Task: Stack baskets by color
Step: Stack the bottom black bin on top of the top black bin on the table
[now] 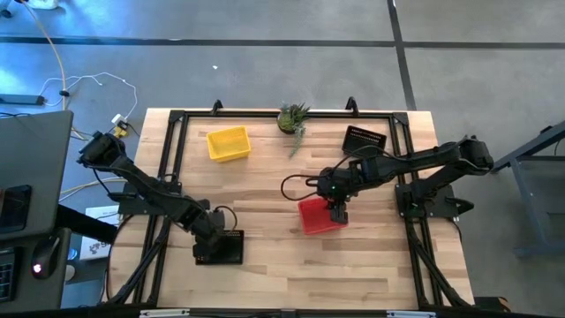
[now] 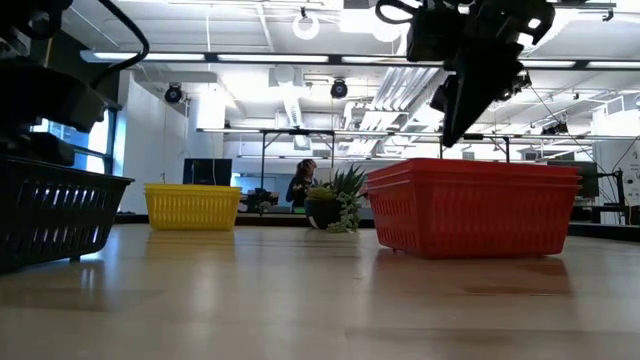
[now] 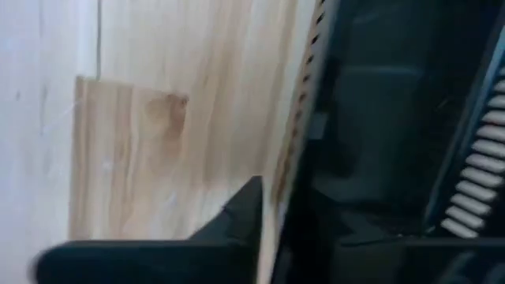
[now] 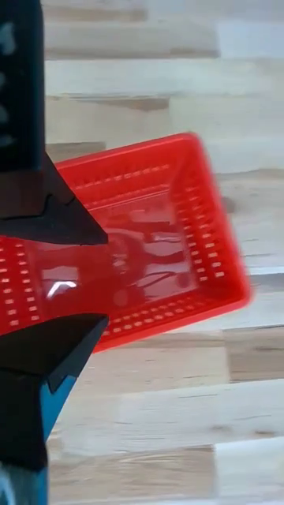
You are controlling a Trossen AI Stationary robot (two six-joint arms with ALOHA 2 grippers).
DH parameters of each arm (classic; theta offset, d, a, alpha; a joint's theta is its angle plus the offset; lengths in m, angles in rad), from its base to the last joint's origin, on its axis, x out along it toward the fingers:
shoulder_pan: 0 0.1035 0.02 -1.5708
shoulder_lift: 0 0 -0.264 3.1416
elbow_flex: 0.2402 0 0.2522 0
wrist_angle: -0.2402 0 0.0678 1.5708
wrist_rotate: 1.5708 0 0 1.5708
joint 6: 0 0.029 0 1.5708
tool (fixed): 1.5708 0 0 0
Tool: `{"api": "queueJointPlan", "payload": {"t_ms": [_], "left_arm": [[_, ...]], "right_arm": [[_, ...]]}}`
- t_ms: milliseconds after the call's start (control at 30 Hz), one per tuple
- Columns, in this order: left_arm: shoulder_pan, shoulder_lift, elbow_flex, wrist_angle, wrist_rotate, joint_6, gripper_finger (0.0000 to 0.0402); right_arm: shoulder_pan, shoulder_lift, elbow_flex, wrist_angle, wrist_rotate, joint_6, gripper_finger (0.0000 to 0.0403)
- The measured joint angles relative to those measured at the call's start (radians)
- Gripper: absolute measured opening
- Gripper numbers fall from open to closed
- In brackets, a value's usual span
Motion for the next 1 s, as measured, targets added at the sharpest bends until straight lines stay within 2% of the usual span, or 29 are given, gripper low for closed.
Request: {"api": "queueJointPlan", "payload": {"t_ms": [100, 367, 467, 667, 800, 1000], "left_arm": [[0.001, 0.000, 0.000, 0.044, -0.003, -0.025, 0.0007], [0.002, 0.000, 0.086, 0.059, -0.058, -0.056, 0.0002], [0.011, -0.001, 0.136, 0.062, -0.061, -0.021, 0.0001], [0.064, -0.001, 0.217, 0.059, -0.068, 0.097, 0.0000], [0.116, -0.001, 0.257, 0.059, -0.068, 0.168, 0.0000], [0.194, -0.001, 0.286, 0.057, -0.096, 0.249, 0.0000]], "right_arm": [[0.000, 0.000, 0.000, 0.044, 0.000, 0.000, 0.0138], [0.013, 0.000, 0.000, 0.136, 0.002, -0.002, 0.0138], [0.037, 0.000, 0.000, 0.174, 0.007, -0.006, 0.0138], [0.103, 0.000, 0.000, 0.269, 0.087, -0.036, 0.0138], [0.145, 0.000, 0.000, 0.373, 0.129, -0.088, 0.0138], [0.171, 0.000, 0.000, 0.568, 0.132, -0.178, 0.0138]]}}
